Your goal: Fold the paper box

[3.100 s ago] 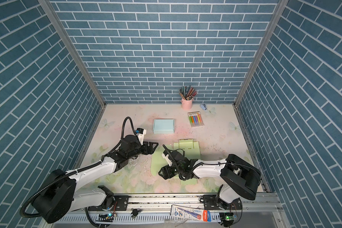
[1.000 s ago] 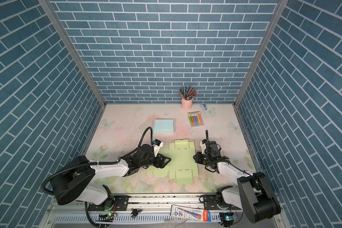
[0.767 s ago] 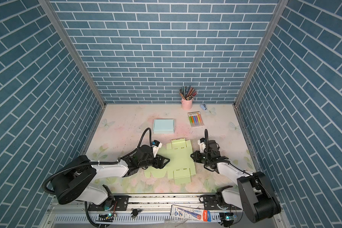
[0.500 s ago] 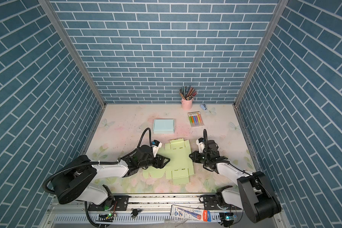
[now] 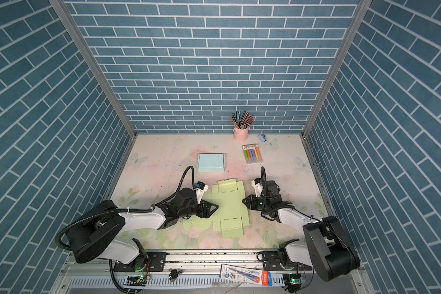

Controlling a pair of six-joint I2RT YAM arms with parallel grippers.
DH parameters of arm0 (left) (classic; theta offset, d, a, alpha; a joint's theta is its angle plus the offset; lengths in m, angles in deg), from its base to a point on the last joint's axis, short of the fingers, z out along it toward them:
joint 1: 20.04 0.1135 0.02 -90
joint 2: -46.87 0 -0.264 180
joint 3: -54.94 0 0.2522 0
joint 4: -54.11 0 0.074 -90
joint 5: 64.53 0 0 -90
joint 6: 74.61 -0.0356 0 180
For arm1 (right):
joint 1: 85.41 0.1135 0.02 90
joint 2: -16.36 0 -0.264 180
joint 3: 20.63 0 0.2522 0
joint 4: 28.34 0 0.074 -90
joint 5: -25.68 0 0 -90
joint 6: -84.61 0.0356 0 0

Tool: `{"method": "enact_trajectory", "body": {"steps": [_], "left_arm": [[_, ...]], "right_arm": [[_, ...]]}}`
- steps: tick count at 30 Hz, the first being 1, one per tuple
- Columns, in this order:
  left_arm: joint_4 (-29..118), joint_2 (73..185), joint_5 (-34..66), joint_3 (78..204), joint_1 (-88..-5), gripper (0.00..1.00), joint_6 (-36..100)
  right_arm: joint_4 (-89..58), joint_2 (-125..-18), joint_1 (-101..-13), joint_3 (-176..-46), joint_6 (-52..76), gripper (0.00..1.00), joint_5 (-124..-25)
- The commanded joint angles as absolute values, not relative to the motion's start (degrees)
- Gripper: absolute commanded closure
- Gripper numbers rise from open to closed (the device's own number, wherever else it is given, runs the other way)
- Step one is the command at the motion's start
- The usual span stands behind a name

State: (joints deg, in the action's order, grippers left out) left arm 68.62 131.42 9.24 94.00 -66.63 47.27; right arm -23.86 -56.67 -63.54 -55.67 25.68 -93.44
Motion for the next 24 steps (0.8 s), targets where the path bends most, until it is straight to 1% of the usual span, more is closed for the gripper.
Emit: {"method": "enact_trajectory", "body": {"steps": [1,8,14,16,20,22,24], "left_arm": [[70.4,131.9,8.9,92.8,-66.3,0.24,47.9],[70.6,132.9,8.9,92.9,-65.9,0.31,47.7],[71.4,133.2,8.8,92.5,-65.9,0.34,47.8],[71.7,133.4,8.9,92.2,-65.7,0.35,47.9],[72.5,134.1,8.9,91.8,-65.7,0.35,48.1],[72.8,134.3,8.8,91.7,-65.7,0.36,48.2],[73.0,134.3,8.7,91.6,-65.7,0.36,48.3]], "right_arm": [[-26.7,-57.1,-63.2,-56.8,25.1,0.83,-96.2],[-29.3,-56.0,-61.7,-56.8,25.2,0.82,-98.0],[-31.0,-56.8,-61.6,-56.1,25.7,0.82,-98.9],[-31.3,-57.1,-61.6,-56.1,25.8,0.76,-99.0],[-31.7,-57.7,-61.6,-56.0,26.0,0.72,-98.8],[-31.6,-58.0,-61.6,-56.1,26.0,0.71,-98.6],[-31.7,-58.3,-61.6,-56.2,26.0,0.74,-98.3]]}}
